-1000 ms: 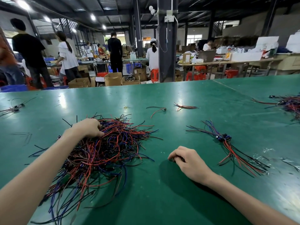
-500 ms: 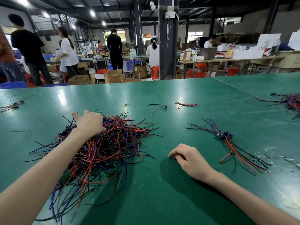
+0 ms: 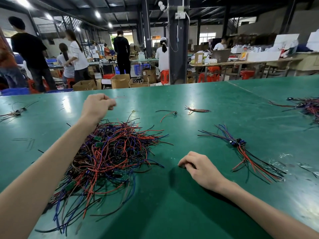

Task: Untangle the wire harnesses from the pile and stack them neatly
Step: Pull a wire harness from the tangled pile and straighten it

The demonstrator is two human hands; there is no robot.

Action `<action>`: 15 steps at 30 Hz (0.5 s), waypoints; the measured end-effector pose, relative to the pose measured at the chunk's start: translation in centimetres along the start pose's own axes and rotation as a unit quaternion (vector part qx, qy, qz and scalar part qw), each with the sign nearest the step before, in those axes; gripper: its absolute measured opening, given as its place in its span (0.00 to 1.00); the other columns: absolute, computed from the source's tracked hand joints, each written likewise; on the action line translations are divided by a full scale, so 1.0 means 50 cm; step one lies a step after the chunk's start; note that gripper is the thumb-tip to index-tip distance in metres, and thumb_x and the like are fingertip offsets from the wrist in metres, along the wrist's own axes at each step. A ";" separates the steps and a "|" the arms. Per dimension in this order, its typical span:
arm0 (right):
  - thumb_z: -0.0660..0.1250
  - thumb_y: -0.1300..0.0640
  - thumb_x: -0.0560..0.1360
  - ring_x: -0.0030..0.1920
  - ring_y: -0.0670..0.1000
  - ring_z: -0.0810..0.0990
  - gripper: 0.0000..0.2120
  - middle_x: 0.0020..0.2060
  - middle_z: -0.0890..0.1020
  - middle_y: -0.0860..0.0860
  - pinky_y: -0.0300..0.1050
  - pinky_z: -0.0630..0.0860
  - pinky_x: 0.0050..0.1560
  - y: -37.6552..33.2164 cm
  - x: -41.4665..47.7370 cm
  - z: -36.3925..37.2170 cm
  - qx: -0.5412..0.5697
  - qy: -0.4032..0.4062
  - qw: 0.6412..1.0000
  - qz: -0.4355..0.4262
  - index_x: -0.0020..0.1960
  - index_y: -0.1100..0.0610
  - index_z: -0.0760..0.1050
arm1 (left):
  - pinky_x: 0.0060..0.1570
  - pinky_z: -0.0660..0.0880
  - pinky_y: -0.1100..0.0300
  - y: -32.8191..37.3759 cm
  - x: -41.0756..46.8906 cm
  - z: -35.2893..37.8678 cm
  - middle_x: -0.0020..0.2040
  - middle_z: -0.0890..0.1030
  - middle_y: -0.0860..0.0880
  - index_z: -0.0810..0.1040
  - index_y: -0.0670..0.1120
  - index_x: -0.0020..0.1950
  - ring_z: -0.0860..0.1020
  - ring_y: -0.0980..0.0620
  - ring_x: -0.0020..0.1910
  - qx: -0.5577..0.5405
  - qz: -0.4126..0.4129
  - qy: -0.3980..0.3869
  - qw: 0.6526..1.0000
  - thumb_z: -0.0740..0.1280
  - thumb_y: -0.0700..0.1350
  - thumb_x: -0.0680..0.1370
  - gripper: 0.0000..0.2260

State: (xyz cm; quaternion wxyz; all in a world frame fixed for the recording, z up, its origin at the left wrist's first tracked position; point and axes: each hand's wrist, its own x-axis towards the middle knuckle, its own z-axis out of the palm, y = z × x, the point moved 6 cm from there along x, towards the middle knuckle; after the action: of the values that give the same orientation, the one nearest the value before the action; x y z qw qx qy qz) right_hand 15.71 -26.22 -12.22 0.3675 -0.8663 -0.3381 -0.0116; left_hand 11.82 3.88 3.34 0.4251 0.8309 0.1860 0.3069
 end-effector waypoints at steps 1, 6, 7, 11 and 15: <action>0.61 0.66 0.77 0.43 0.46 0.77 0.12 0.42 0.78 0.46 0.37 0.72 0.49 0.000 0.000 0.001 -0.002 0.000 1.000 -0.001 0.47 0.56 0.82 | 0.39 0.70 0.64 0.015 -0.003 0.003 0.42 0.83 0.46 0.77 0.44 0.40 0.80 0.51 0.38 -0.059 -0.005 -0.011 0.998 0.65 0.41 0.77 0.07; 0.61 0.66 0.77 0.44 0.48 0.77 0.12 0.42 0.78 0.48 0.41 0.73 0.50 -0.002 0.002 0.002 -0.004 -0.001 1.000 -0.004 0.47 0.56 0.82 | 0.40 0.71 0.63 0.047 -0.007 0.012 0.41 0.83 0.48 0.79 0.46 0.39 0.78 0.54 0.37 -0.033 0.033 -0.015 0.999 0.67 0.42 0.77 0.07; 0.61 0.66 0.77 0.44 0.48 0.77 0.12 0.42 0.78 0.48 0.41 0.73 0.51 -0.001 0.002 0.002 -0.004 -0.002 1.000 -0.004 0.47 0.56 0.82 | 0.40 0.70 0.63 0.036 -0.006 0.014 0.40 0.82 0.49 0.81 0.45 0.40 0.77 0.53 0.39 0.000 0.033 -0.009 0.999 0.68 0.43 0.76 0.07; 0.61 0.65 0.77 0.44 0.47 0.78 0.12 0.43 0.78 0.47 0.39 0.73 0.50 -0.001 -0.001 0.005 -0.002 -0.007 1.000 -0.003 0.47 0.56 0.82 | 0.31 0.66 0.64 -0.040 -0.002 0.008 0.35 0.80 0.49 0.84 0.42 0.46 0.70 0.54 0.30 0.053 -0.034 0.029 0.998 0.68 0.45 0.76 0.08; 0.61 0.65 0.77 0.42 0.45 0.77 0.12 0.42 0.78 0.46 0.38 0.72 0.49 0.000 -0.002 0.004 -0.003 -0.005 1.000 -0.006 0.47 0.55 0.82 | 0.35 0.74 0.67 -0.072 0.002 0.037 0.47 0.83 0.46 0.80 0.40 0.55 0.77 0.55 0.39 -0.055 -0.088 -0.108 0.989 0.65 0.36 0.78 0.08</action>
State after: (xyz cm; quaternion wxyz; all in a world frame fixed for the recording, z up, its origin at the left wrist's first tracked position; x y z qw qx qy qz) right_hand 15.59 -26.17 -12.39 0.3629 -0.8655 -0.3450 -0.0110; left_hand 12.95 4.88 -0.43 0.5128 0.8152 0.1941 0.1865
